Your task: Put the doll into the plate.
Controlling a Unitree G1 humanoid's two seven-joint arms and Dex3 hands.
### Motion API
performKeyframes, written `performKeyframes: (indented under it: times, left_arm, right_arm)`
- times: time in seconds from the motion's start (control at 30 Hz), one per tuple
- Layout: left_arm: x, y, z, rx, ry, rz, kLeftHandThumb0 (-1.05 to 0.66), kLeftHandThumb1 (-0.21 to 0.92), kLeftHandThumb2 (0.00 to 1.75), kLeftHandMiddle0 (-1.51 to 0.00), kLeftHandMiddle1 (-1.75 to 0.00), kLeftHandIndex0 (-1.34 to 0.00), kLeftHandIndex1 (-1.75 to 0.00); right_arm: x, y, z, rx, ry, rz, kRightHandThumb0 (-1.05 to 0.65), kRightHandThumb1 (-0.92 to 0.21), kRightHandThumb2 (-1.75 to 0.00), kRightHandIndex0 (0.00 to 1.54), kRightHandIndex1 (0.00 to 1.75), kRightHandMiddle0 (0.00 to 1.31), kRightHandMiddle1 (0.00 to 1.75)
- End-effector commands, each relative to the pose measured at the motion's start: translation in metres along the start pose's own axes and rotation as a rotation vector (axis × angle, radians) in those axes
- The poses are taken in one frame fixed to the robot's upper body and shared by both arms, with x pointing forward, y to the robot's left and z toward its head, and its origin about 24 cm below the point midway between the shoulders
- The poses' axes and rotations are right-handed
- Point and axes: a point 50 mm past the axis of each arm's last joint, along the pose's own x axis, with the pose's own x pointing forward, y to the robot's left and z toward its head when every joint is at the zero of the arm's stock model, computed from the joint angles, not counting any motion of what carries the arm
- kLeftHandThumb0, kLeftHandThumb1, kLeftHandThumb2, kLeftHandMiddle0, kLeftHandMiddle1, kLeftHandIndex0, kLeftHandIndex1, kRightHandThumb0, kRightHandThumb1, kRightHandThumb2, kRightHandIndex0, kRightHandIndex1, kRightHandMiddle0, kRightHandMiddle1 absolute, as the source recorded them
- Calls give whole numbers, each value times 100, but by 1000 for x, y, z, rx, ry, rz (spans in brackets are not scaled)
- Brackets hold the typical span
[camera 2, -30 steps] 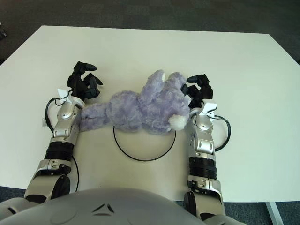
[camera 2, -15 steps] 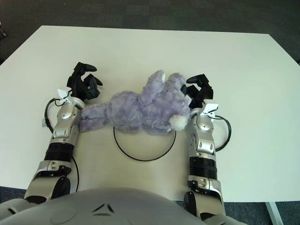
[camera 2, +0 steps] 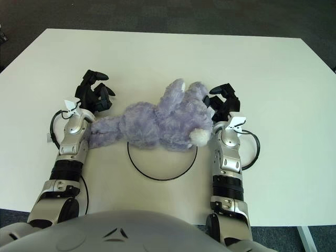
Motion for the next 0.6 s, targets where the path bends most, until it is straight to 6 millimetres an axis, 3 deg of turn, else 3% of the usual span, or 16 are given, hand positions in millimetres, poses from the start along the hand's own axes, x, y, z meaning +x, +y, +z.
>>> performKeyframes:
  times: [0.0,0.57]
  left_arm:
    - [-8,1,-11,-8,53,7,-1,31,132,-64,-175,-41,-166]
    - [-8,2,-11,-9,64,13,-1,30,132,-65,-175,-42,-166]
  right_arm:
    - [-13,-5,-20,-4,75,-22,-1,-8,-148,93,138,59,175]
    - [-14,-5,-21,-5,78,-29,-1,-6,-149,95,135,61,175]
